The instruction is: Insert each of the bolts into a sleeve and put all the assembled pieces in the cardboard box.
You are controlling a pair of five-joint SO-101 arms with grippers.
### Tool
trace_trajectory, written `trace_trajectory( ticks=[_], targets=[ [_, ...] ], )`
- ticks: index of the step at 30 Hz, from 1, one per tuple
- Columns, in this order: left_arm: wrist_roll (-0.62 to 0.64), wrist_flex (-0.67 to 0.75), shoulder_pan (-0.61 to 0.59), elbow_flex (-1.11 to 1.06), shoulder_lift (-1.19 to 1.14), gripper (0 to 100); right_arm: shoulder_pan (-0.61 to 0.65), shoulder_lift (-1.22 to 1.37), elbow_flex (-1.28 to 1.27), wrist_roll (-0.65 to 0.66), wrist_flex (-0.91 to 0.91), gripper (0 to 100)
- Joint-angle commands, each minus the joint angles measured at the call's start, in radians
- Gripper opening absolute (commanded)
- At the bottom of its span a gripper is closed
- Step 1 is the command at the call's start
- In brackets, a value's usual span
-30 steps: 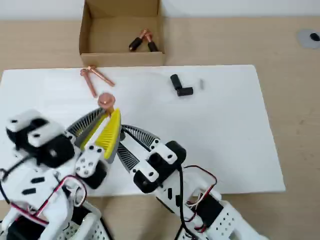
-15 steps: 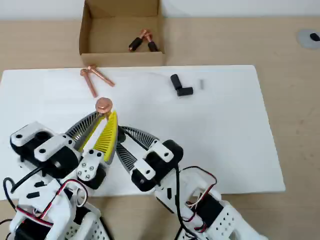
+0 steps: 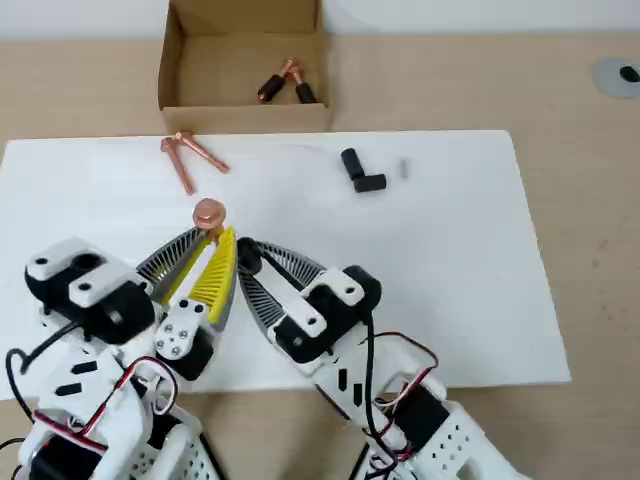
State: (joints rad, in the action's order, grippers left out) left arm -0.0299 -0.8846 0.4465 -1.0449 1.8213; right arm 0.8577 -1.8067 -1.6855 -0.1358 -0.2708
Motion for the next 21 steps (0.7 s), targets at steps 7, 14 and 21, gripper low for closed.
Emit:
trace_trajectory(
  ticks=[7,14,21],
  targets=[
    [0.026,0.023,-0.014,0.028,0.007,1,-0.016,-0.131,-0.001,-0.008,-0.002,0.9],
    [0.029,0.132,-0.017,-0.018,0.007,1,-0.016,-0.133,-0.001,-0.008,-0.002,0.9],
    [0.035,0.138,-0.017,-0.055,0.007,1,-0.016,-0.133,-0.001,-0.008,-0.002,0.9]
  ],
)
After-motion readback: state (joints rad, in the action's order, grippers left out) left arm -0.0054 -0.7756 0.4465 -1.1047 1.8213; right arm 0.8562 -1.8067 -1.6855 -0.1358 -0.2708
